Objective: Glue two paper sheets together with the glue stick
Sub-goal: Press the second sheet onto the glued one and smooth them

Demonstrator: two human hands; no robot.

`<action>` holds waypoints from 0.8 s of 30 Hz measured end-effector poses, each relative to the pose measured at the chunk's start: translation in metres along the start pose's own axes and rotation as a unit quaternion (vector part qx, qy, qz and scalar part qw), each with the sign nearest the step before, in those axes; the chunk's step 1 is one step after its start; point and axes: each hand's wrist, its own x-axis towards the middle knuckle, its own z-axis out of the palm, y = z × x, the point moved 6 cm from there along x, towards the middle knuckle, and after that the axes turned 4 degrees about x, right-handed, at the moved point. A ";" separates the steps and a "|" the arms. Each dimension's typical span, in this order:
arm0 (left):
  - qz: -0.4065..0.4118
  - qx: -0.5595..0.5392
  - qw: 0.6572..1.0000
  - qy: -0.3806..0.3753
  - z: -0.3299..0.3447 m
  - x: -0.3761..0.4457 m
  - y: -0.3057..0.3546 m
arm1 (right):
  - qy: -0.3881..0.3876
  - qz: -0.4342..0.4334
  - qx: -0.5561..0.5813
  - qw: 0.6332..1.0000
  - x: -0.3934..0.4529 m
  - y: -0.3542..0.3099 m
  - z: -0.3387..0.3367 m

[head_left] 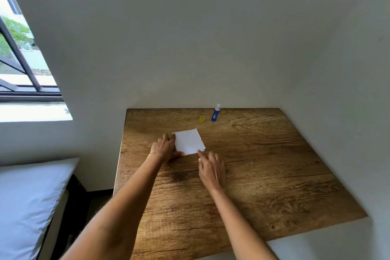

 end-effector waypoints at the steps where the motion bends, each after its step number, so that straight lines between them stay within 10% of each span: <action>1: 0.001 0.000 1.000 0.000 0.000 0.000 0.000 | 0.003 0.010 -0.004 1.000 0.002 0.006 -0.002; 24: -0.016 -0.007 1.000 -0.010 -0.003 0.004 0.001 | -0.123 -0.057 -0.022 0.991 0.077 -0.067 0.024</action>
